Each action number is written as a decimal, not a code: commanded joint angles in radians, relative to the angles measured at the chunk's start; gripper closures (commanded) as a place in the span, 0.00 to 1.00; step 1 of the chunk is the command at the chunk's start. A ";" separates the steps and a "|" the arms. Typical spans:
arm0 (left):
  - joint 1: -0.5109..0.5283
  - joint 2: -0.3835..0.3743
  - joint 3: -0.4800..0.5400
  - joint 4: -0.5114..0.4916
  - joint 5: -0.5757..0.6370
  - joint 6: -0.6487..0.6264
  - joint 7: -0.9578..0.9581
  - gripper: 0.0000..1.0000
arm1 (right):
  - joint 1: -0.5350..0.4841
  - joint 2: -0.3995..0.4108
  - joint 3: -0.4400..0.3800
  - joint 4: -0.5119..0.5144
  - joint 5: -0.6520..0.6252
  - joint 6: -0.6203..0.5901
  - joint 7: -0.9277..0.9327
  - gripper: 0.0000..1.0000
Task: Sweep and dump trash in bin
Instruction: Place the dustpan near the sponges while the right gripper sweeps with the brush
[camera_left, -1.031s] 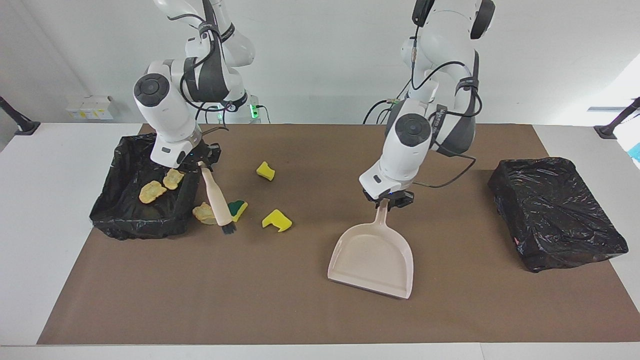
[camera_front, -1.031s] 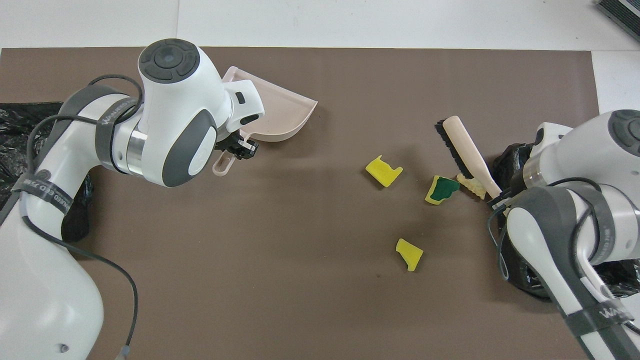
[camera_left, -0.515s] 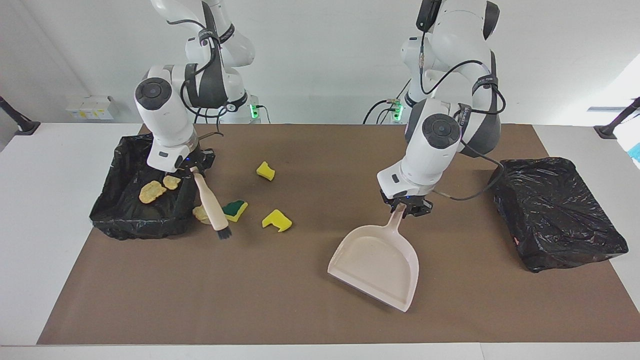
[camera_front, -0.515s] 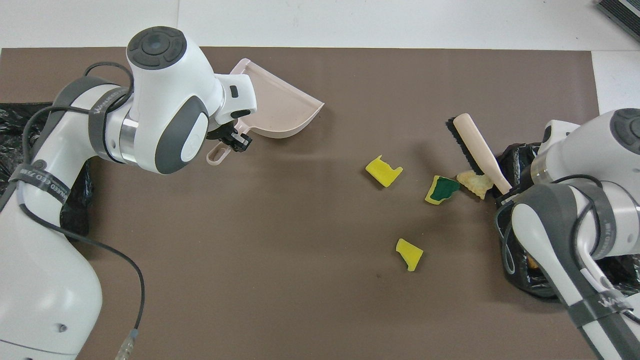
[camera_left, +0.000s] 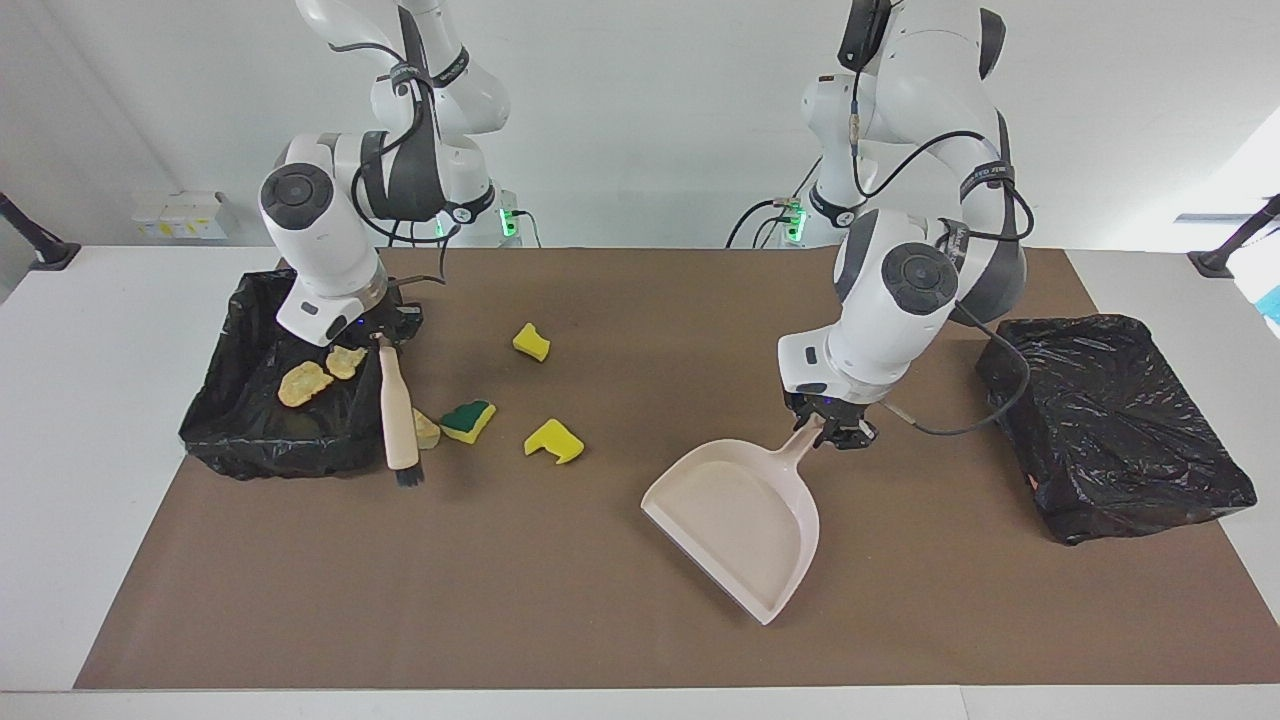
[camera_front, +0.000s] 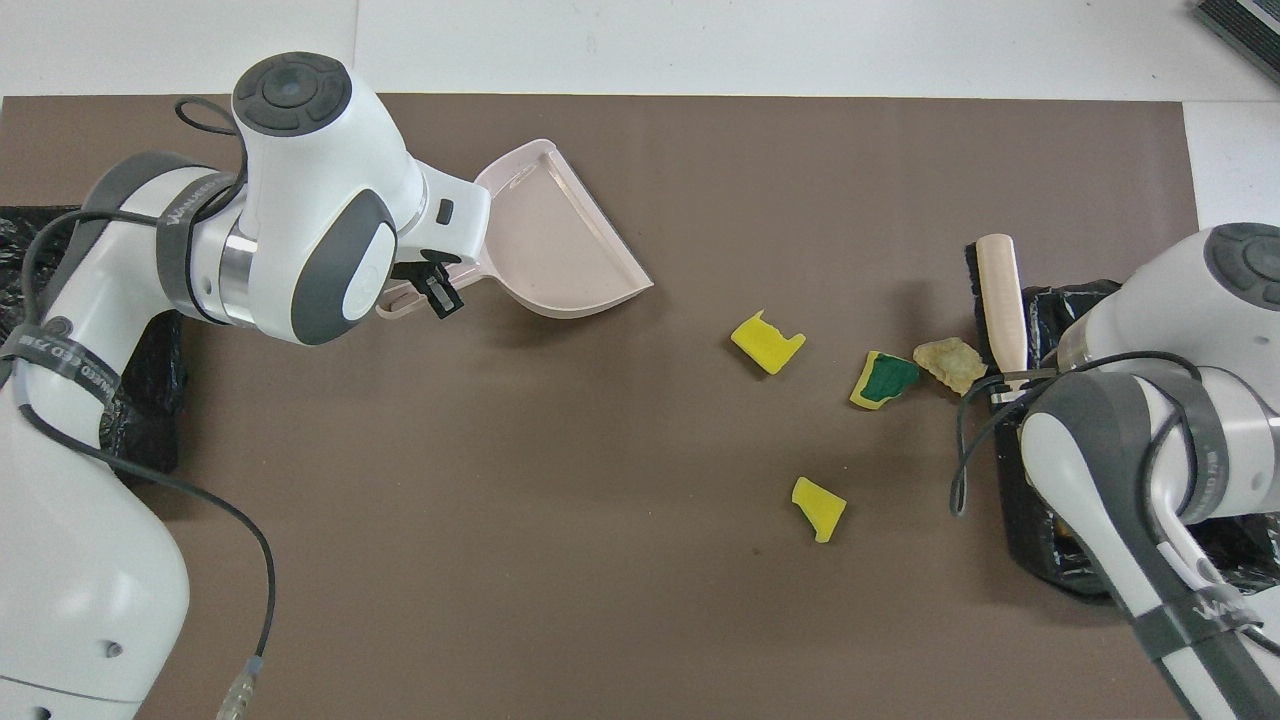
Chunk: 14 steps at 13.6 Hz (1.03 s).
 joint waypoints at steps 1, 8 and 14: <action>-0.007 -0.090 0.002 -0.140 0.022 0.037 0.040 1.00 | 0.070 -0.019 0.007 -0.028 -0.040 -0.074 0.262 1.00; -0.008 -0.122 0.002 -0.212 0.022 0.088 0.034 1.00 | 0.162 0.107 0.011 -0.027 -0.102 -0.127 0.461 1.00; -0.004 -0.127 0.005 -0.218 0.034 0.084 0.178 1.00 | 0.248 0.158 0.035 0.059 0.097 -0.096 0.300 1.00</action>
